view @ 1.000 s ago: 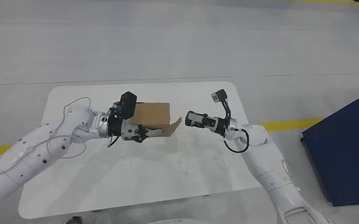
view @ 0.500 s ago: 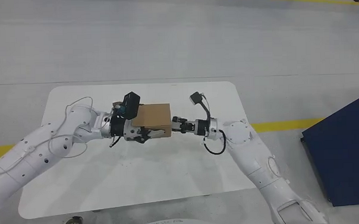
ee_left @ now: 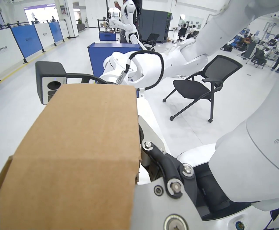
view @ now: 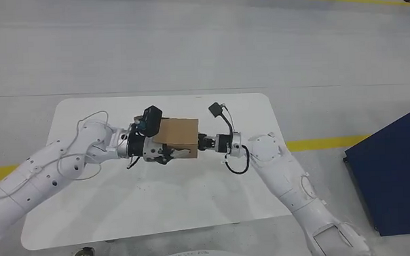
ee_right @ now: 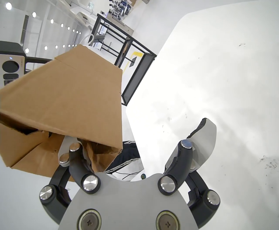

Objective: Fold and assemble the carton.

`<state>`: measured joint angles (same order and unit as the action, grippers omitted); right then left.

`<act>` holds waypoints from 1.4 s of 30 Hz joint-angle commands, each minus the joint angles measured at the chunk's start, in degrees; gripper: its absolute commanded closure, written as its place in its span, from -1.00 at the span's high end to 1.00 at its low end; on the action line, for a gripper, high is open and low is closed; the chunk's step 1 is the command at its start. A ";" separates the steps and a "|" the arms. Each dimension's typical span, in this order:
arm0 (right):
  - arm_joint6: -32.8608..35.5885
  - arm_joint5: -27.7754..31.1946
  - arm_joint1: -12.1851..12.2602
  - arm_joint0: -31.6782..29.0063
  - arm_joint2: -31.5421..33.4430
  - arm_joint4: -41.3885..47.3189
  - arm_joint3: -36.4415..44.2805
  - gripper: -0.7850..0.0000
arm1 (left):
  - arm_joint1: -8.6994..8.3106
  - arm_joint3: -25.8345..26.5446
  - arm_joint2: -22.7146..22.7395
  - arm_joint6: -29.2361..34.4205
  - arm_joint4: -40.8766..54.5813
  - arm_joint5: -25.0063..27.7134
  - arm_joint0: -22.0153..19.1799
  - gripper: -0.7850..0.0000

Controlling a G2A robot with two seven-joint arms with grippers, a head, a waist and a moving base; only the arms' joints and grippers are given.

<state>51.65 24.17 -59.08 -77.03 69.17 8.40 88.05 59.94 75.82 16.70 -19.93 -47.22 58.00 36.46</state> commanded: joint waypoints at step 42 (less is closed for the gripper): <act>6.66 17.75 3.21 -14.50 20.16 25.36 -11.07 1.00 | 16.17 -2.61 -6.96 80.89 8.35 -14.68 -11.05 1.00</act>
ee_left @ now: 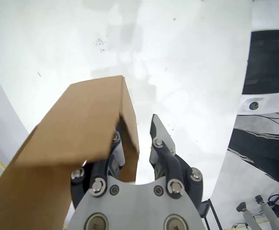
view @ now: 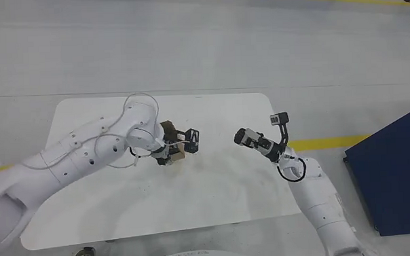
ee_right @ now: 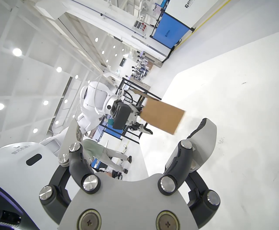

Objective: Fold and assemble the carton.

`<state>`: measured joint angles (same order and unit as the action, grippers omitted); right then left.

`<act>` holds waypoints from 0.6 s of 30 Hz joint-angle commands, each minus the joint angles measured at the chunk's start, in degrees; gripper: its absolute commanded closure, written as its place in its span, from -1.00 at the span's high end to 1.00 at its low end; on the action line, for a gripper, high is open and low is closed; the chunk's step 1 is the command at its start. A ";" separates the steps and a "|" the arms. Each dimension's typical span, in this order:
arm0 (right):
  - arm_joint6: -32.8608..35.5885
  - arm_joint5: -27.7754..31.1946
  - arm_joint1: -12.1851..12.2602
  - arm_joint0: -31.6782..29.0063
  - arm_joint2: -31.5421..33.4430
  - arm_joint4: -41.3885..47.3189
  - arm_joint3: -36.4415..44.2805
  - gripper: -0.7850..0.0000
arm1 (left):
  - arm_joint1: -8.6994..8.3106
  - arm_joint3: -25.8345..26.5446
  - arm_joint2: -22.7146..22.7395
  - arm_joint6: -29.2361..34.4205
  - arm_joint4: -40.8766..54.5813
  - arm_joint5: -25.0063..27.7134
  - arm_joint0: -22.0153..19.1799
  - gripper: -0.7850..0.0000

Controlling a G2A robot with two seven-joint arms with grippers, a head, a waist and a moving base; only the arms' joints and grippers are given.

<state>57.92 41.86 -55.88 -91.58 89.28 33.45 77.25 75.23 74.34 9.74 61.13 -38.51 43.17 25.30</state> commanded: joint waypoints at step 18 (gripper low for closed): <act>-5.39 -4.46 -0.67 3.22 -4.55 -11.49 2.28 1.00 | -6.07 1.92 24.27 -32.41 -3.83 6.50 8.03 1.00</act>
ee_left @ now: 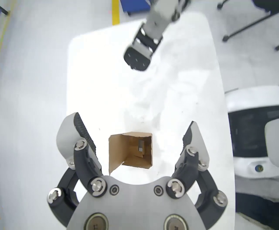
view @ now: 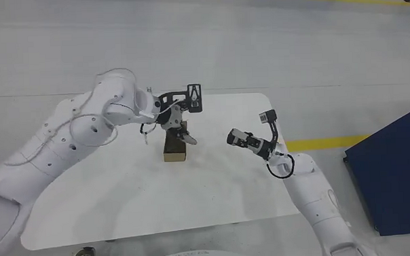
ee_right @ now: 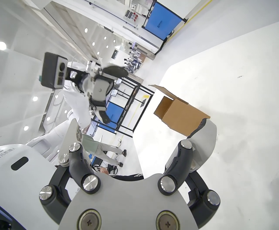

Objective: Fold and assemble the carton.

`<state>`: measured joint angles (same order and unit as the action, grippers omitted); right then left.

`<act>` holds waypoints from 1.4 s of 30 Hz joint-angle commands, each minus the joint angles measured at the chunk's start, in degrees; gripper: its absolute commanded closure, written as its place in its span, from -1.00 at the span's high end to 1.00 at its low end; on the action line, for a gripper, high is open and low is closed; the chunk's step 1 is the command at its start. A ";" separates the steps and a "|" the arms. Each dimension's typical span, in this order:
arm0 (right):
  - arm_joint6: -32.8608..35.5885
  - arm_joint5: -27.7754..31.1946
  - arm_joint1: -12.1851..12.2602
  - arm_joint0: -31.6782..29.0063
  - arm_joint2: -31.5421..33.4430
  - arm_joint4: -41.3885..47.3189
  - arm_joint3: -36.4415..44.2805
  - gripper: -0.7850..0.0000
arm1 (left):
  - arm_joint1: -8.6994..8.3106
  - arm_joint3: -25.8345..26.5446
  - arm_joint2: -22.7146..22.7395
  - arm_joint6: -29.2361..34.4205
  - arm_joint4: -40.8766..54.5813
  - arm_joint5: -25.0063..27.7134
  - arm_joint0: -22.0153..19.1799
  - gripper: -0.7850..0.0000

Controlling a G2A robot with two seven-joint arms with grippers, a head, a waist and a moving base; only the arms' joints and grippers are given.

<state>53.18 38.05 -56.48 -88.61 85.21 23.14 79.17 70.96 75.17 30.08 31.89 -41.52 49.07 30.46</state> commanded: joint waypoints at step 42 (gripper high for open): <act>1.49 -9.14 -4.77 17.61 -22.75 -2.33 -7.45 1.00 | -12.98 3.50 32.24 -19.44 -15.42 8.93 32.56 1.00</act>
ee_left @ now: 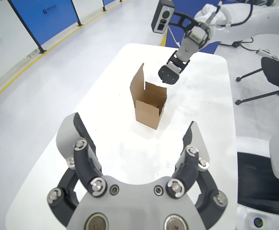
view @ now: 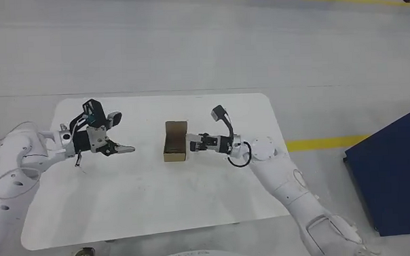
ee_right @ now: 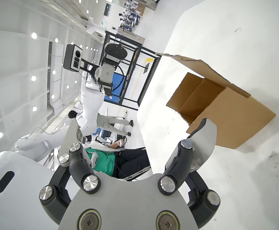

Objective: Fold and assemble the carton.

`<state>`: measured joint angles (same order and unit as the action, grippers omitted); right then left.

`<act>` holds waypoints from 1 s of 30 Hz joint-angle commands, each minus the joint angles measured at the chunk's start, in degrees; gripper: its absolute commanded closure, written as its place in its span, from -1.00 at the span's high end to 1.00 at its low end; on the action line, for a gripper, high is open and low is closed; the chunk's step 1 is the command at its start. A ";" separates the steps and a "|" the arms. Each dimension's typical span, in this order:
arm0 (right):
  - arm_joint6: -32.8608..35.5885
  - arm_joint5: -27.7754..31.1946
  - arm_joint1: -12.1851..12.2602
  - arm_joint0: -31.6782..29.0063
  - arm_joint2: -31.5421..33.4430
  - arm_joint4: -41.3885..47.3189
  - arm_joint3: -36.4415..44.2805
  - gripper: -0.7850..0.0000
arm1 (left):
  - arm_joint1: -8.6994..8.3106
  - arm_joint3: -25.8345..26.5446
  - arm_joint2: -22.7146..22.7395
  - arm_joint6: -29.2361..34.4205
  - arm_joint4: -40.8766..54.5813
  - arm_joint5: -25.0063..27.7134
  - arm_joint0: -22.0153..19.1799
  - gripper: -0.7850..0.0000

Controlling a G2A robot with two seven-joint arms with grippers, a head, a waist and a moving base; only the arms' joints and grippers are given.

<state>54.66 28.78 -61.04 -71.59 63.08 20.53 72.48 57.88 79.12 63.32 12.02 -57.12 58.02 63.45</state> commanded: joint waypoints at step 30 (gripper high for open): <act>-0.99 1.62 -0.44 -0.66 -0.41 -3.90 6.50 1.00 | 3.01 -9.41 -10.11 1.16 -2.24 -4.32 -9.42 1.00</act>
<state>54.68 32.22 -61.44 -72.33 63.04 18.68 77.21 60.83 69.74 53.34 13.27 -59.31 53.73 54.09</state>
